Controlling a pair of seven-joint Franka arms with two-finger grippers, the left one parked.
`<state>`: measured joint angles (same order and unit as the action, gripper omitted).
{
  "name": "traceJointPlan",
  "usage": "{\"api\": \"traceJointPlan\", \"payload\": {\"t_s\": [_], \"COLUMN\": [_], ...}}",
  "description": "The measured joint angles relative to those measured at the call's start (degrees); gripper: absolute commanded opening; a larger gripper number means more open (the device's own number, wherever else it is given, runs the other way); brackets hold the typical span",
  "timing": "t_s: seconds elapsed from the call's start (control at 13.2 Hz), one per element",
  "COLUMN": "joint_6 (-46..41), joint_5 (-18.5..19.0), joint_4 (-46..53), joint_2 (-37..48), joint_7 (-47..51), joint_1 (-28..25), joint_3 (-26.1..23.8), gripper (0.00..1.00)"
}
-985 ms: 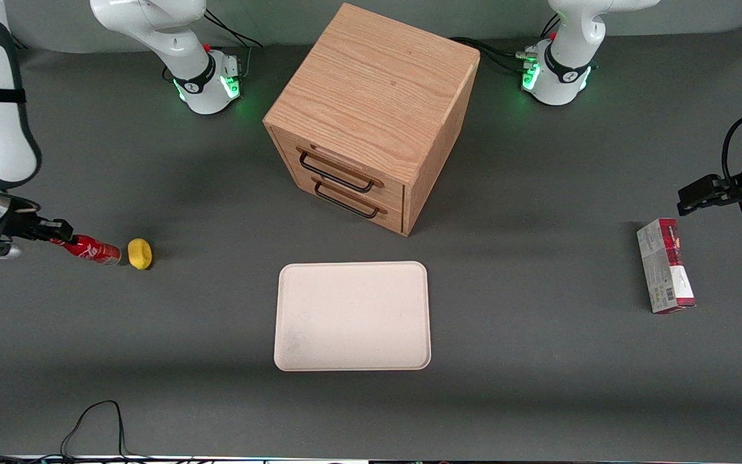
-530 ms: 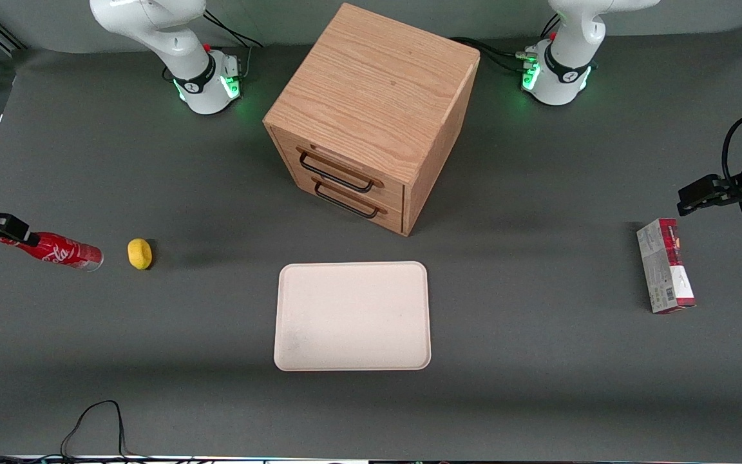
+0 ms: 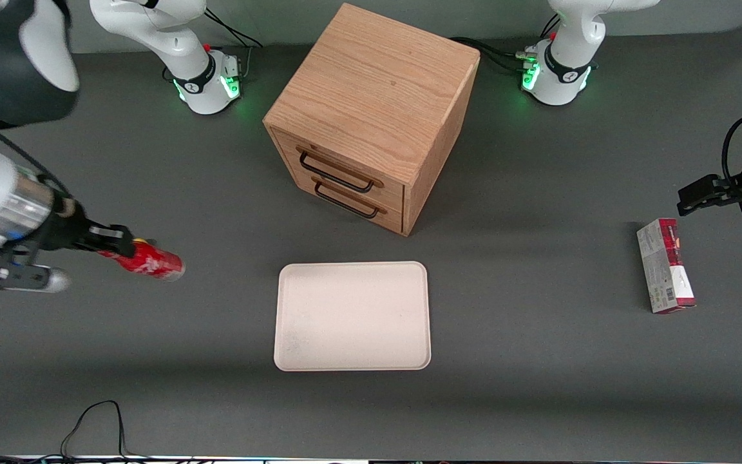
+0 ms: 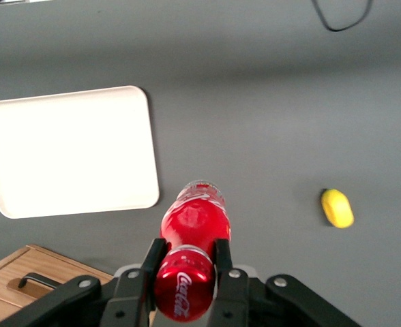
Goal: Place coke bottle on tray
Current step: 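Lift the bottle and carry it with the right gripper to the tray, then lower the bottle onto the cream tray and open the right gripper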
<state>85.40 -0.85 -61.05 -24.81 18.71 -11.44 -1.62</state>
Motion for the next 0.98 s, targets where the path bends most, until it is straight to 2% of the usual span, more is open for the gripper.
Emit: {"api": "traceJointPlan", "payload": {"t_s": [0.15,0.3,0.61,0.98], "joint_6": [3.28,9.97,21.63,28.29], "joint_5": [2.92,6.01,11.30,12.18], "joint_4": [2.41,3.07,3.53,3.91], "joint_2": [-4.33,-9.00,-19.52,-26.72], "joint_7": [5.03,9.28,13.33,13.36], "joint_1": [0.15,-0.64,-3.72,-4.07], "joint_3": [-5.95,-9.81,-10.50,-10.44], "gripper": [0.00,0.00,0.00,0.00]}}
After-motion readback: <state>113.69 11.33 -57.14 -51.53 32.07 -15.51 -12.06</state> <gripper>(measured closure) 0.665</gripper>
